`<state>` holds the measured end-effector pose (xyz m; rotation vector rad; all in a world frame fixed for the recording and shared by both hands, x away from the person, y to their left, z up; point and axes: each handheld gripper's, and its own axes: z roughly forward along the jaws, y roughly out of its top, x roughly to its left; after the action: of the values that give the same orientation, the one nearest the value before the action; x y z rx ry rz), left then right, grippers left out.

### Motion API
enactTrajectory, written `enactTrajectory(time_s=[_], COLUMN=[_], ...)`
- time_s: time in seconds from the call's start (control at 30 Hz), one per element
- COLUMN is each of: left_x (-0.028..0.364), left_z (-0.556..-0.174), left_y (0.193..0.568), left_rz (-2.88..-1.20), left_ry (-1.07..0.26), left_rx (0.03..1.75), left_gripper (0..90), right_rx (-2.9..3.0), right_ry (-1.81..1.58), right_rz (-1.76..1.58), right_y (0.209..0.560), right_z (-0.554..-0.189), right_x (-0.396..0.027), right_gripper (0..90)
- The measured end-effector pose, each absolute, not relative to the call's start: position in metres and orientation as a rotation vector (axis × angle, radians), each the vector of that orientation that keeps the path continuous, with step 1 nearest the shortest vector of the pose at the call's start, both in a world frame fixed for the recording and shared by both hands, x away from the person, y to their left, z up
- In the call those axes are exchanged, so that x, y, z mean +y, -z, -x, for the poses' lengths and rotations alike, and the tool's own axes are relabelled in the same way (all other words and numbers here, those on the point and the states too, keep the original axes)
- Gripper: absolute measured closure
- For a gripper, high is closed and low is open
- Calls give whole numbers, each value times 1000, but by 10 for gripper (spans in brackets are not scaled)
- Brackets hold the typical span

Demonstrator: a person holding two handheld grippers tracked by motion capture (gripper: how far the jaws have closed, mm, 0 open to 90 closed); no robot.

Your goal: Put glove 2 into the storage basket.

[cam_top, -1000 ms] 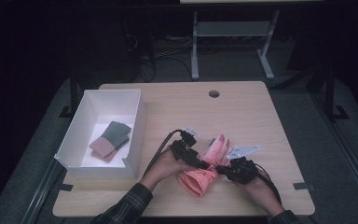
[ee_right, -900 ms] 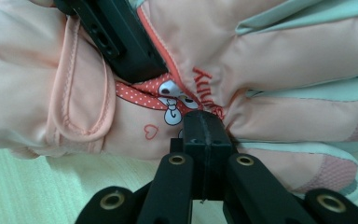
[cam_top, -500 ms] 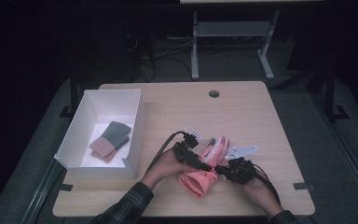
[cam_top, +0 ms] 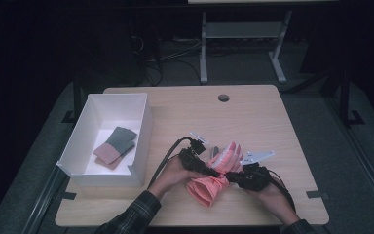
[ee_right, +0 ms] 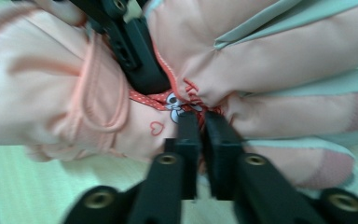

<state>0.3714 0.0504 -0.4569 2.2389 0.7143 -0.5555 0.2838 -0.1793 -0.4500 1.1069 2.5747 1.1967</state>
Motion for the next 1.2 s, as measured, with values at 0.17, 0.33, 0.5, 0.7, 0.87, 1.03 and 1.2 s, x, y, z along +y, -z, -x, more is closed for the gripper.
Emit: enactTrajectory(time_s=[0.17, 0.33, 0.5, 0.7, 0.87, 1.03, 1.2], left_x=[50, 53, 61, 73, 84, 96, 113], left_z=[-368, -367, -368, -370, -371, -373, -375], left_y=[446, 438, 428, 413, 392, 366, 336], left_rz=[-2234, -2210, -2210, -2202, -2197, -2192, -2203], left_ry=[511, 488, 446, 415, 377, 362, 295], left_rx=[709, 729, 747, 793, 812, 820, 828], left_gripper=[613, 613, 612, 612, 611, 609, 608], right_rx=[2549, 2514, 2477, 2439, 2406, 2398, 2387], right_ry=[-1275, -1315, -1287, -1266, -1223, -1208, -1194], right_rz=[-1103, -1108, -1142, -1183, -1207, -1206, -1187], right_y=[437, 432, 433, 436, 440, 442, 443], right_z=[-276, -271, -271, -273, -276, -277, -278], right_x=[-191, -208, -220, -229, -230, -229, -228], right_gripper=[655, 493, 306, 178, 141, 125, 101])
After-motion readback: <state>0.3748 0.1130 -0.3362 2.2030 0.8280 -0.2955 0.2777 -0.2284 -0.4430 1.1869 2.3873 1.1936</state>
